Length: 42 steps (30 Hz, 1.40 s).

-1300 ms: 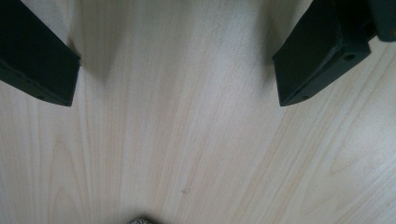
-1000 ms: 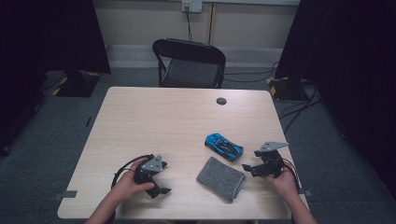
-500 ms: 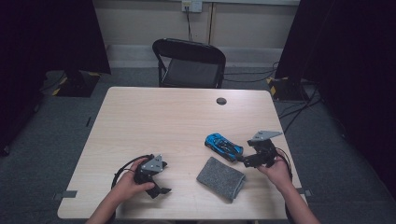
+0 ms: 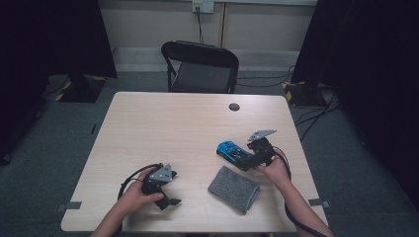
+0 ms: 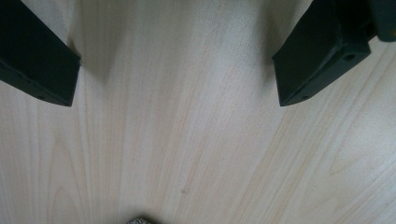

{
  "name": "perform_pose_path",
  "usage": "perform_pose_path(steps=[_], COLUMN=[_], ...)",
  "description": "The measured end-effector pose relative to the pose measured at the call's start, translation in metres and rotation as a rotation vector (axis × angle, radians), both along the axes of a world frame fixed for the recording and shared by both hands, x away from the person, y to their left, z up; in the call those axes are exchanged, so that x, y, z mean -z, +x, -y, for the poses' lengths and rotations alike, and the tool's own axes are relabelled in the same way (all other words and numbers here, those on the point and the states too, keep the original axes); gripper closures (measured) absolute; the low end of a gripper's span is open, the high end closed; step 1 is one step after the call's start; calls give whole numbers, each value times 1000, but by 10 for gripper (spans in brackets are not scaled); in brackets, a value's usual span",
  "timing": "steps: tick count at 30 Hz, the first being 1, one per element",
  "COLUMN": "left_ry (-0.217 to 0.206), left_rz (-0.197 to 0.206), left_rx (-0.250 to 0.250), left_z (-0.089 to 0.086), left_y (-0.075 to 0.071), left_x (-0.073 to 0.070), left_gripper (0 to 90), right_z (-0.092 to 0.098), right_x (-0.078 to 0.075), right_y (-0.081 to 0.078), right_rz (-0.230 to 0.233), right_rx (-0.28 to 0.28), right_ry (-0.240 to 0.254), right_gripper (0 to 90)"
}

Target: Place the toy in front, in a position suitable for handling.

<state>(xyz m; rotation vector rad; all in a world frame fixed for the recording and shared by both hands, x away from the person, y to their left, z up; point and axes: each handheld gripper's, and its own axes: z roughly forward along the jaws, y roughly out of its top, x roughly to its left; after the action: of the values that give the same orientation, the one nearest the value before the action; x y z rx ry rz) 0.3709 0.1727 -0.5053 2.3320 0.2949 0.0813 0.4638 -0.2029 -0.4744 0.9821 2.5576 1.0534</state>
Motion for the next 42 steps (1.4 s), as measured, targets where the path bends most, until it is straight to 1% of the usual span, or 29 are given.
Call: perform_pose_path(steps=[3, 5, 9, 11, 16, 19, 22, 23, 24, 28, 32, 42], left_ry=[0, 0, 0, 0, 0, 0, 0, 0, 0, 0, 0, 0], left_rz=[0, 1, 1, 1, 0, 0, 0, 0, 0, 0, 0, 0], left_rx=[0, 0, 0, 0, 0, 0, 0, 0, 0, 0, 0, 0], left_z=[0, 0, 0, 0, 0, 0, 0, 0, 0, 0, 0, 0], left_y=[0, 0, 0, 0, 0, 0, 0, 0, 0, 0, 0, 0], left_x=[0, 0, 0, 0, 0, 0, 0, 0, 0, 0, 0, 0], left_gripper=[0, 0, 0, 0, 0, 0, 0, 0, 0, 0, 0, 0], right_z=[-7, -10, -15, -16, -21, -22, -23, -24, -24, -23, -23, -24], right_x=[3, 4, 11, 13, 19, 20, 21, 21, 22, 23, 24, 24], right_y=[4, 6, 11, 12, 11, 11, 11, 10, 9, 7, 7, 5], right_rz=[-13, -12, -30, -33, -39, -22, -15, -5, 0, 11, 19, 19], right_rx=[-9, -14, -12, -27, -30, -22, -18, -31, -37, -21, -5, 15], right_ry=[-17, -29, -33, -35, -57, -65, -65, -80, -77, -61, -48, -48], right_gripper=[134, 134, 134, 134, 140, 151, 153, 143, 142, 143, 177, 180])
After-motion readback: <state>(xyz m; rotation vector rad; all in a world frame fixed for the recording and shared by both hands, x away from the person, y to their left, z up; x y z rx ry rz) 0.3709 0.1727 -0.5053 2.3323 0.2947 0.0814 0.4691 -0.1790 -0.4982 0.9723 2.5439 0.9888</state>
